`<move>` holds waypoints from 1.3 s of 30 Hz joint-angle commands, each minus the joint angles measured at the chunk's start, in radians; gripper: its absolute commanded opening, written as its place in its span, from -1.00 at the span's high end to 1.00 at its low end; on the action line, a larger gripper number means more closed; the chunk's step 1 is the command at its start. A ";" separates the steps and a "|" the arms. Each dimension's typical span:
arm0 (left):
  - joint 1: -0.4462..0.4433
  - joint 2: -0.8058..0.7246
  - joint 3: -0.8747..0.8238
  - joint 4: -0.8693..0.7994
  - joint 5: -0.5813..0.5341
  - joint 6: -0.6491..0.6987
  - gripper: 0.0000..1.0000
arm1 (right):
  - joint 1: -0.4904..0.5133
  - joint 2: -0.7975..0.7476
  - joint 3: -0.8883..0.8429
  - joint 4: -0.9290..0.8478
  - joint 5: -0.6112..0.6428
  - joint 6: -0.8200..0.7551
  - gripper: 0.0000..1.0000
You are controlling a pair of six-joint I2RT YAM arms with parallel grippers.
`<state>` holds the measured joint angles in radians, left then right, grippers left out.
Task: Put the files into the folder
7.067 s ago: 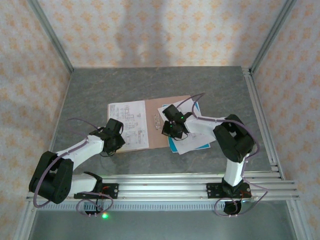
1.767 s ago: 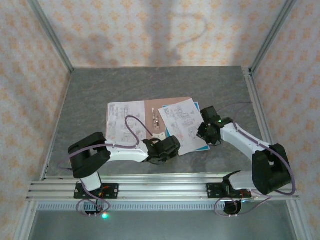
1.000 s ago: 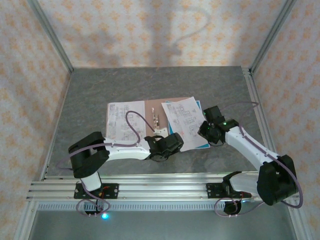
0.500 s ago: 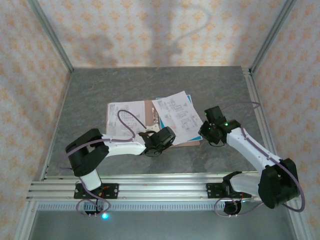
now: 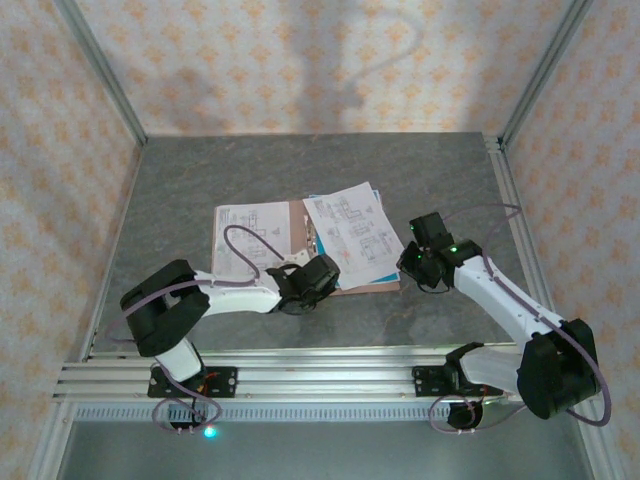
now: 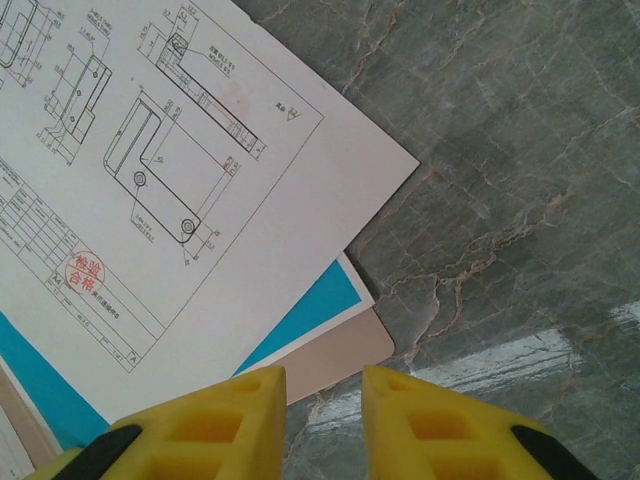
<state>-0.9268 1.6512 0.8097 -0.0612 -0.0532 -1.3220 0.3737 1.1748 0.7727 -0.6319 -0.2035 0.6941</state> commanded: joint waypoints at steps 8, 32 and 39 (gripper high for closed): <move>0.005 -0.035 -0.048 0.033 -0.026 -0.059 1.00 | -0.004 -0.011 0.020 0.005 -0.001 -0.003 0.46; -0.015 -0.163 -0.023 -0.093 -0.059 -0.098 0.05 | 0.120 0.479 0.286 0.182 -0.049 0.061 0.47; 0.074 -0.230 -0.058 -0.149 -0.041 -0.066 0.15 | 0.168 0.585 0.323 0.241 -0.074 0.124 0.47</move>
<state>-0.8978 1.4353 0.7696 -0.1364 -0.0654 -1.4033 0.5297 1.7245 1.0687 -0.4236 -0.2756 0.7753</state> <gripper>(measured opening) 0.444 0.263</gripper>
